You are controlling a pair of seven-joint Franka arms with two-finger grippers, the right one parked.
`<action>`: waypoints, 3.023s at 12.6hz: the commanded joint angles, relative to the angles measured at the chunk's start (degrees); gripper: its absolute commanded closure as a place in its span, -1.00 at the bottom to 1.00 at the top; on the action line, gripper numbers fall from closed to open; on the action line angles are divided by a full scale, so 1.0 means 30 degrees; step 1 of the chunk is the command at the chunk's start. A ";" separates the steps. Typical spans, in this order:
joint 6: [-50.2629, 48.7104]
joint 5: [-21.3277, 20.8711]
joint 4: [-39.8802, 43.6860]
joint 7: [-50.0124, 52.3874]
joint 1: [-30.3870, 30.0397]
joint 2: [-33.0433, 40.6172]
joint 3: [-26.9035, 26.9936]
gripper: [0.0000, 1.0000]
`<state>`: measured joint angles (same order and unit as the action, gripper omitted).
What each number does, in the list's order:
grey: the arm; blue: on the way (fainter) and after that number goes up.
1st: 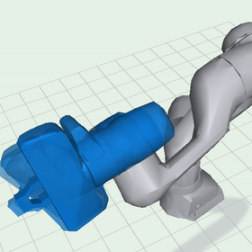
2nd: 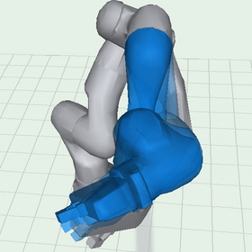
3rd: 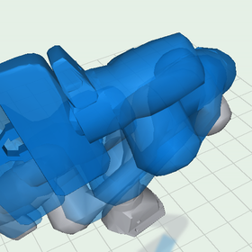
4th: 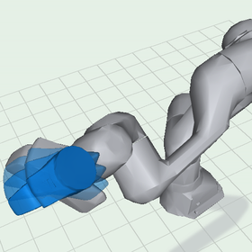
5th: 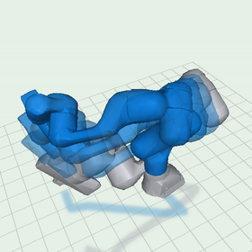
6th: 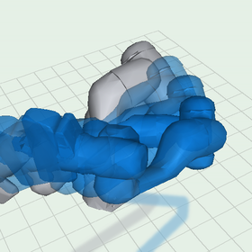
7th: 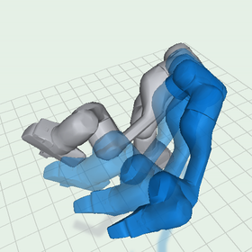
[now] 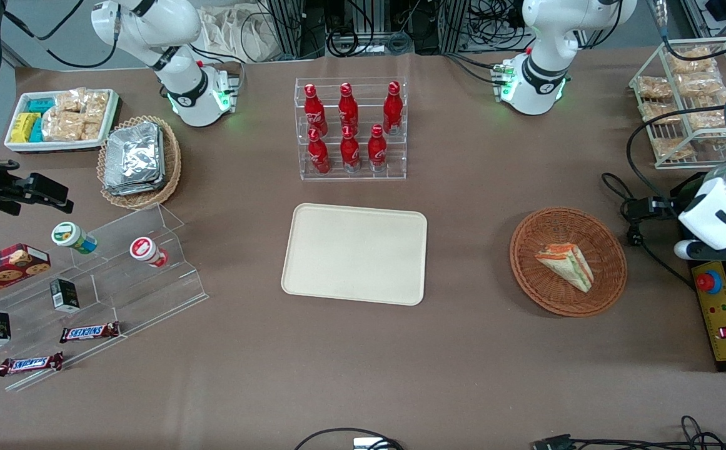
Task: Place sandwich from basket to tray
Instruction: 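Move the left gripper down over the wrapped sandwich in the wicker basket, then close the left gripper on the sandwich's edge and lift it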
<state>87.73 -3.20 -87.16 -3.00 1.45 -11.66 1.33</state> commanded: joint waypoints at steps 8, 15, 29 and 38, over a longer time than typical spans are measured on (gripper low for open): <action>-0.0183 0.0741 0.0405 0.3616 0.0102 -0.1267 -0.0237 -1.00; 0.4999 0.2239 -0.5126 1.3146 -0.0015 -0.1446 -0.0208 -1.00; 1.0395 0.2122 -0.7302 1.9927 0.0600 -0.3700 -0.0238 -1.00; 1.2653 0.1595 -0.7947 1.8846 0.0571 -0.4522 -0.0237 1.00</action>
<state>124.93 2.38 -110.60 54.87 2.82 -25.78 0.39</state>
